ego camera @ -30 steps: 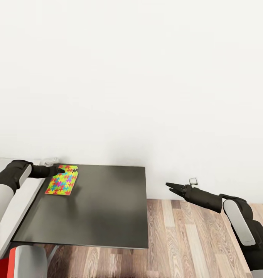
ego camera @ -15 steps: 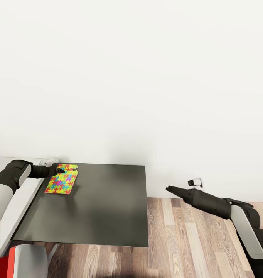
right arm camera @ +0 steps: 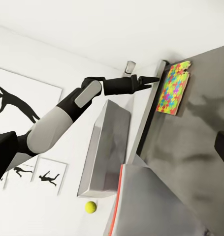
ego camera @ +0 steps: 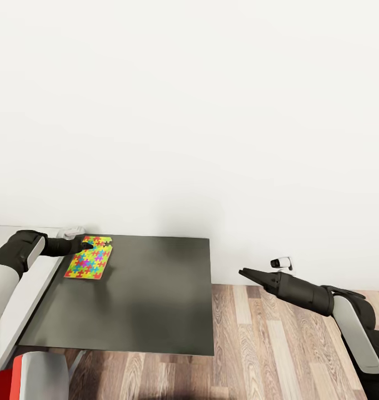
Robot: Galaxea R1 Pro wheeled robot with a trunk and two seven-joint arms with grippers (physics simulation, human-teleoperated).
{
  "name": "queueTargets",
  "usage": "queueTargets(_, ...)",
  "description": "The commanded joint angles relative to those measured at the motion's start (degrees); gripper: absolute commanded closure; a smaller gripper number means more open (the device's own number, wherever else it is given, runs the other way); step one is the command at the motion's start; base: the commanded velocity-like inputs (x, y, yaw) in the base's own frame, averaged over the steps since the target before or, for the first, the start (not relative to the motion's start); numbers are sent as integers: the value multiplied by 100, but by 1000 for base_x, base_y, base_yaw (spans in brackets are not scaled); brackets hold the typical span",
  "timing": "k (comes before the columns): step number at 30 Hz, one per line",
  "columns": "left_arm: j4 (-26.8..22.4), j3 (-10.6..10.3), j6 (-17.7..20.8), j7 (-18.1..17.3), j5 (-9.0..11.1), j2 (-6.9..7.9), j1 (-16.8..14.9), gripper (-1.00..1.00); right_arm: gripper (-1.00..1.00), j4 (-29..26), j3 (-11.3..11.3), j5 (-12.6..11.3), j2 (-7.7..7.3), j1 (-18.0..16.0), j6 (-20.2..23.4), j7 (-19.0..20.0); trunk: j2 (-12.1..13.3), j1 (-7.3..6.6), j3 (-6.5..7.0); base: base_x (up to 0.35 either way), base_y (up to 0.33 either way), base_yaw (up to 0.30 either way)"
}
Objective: Put all the toys in the child's room - the three board games (two on the bed and one on the table), the two jigsaw puzzles on the table, and the tennis ball on the table - inside the toy box on the table in the child's room.
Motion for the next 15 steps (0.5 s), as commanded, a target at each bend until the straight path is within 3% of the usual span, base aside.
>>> queueTargets(1, -5, 12, 43, -14, 5, 2, -3, -100, -100, -1, -10, 19, -1, -4, 19, 26, -10, 3, -9, 0, 0, 0)
queueTargets(8, -5, 25, 56, -14, 5, 9, -3, -100, -100, -1, -160, 31, 1, -4, 19, 26, -10, 3, -10, 0, 0, 0)
queueTargets(15, -5, 207, 67, -6, 5, 2, -3, -100, -100, -1, -189, 45, 3, -4, 19, 26, -10, 3, -59, 0, 0, 0)
